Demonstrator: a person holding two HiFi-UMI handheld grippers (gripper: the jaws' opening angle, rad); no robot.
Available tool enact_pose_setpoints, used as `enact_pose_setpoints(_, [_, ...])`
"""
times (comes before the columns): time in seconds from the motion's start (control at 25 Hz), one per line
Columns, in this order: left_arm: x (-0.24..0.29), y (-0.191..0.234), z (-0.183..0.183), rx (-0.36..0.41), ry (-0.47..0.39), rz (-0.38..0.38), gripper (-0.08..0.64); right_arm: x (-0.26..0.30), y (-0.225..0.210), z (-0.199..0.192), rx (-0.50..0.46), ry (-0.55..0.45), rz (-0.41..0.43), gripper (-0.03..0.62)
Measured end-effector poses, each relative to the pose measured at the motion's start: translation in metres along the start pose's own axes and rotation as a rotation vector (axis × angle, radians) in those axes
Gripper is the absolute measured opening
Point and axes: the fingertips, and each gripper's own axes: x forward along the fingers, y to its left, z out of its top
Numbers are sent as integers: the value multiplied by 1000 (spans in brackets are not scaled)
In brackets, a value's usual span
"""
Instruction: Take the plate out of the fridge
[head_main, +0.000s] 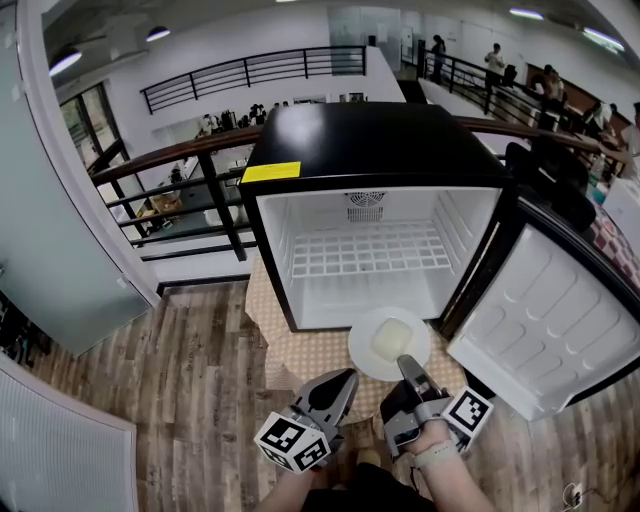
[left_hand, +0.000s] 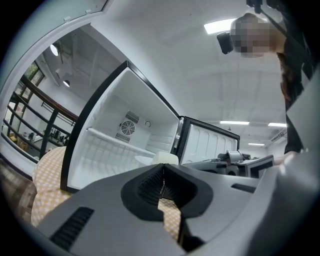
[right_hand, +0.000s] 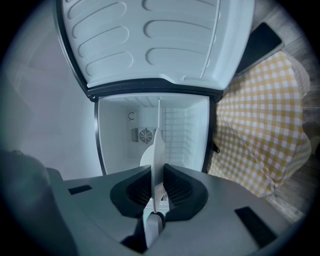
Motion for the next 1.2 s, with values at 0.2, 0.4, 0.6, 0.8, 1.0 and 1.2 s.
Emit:
enact_pose_setpoints(0.2, [-7, -5, -2, 0, 4, 2, 9, -7, -1, -5, 2, 1, -3, 55])
enact_pose_setpoints(0.4, [-13, -9, -2, -2, 4, -1, 9, -14, -2, -10, 3, 0, -4, 55])
enact_pose_setpoints(0.6, [-19, -12, -4, -1, 4, -2, 9, -20, -3, -14, 1, -1, -4, 55])
enact_pose_setpoints(0.8, [-23, -14, -5, 0, 3, -2, 9, -24, -6, -17, -1, -1, -10, 55])
enact_pose_setpoints(1.0, [-27, -15, -4, 0, 1, -2, 9, -27, -5, -20, -1, 1, -10, 55])
enact_pose_setpoints(1.2, [-31, -18, -4, 3, -1, -5, 9, -31, -5, -23, -3, -2, -9, 55])
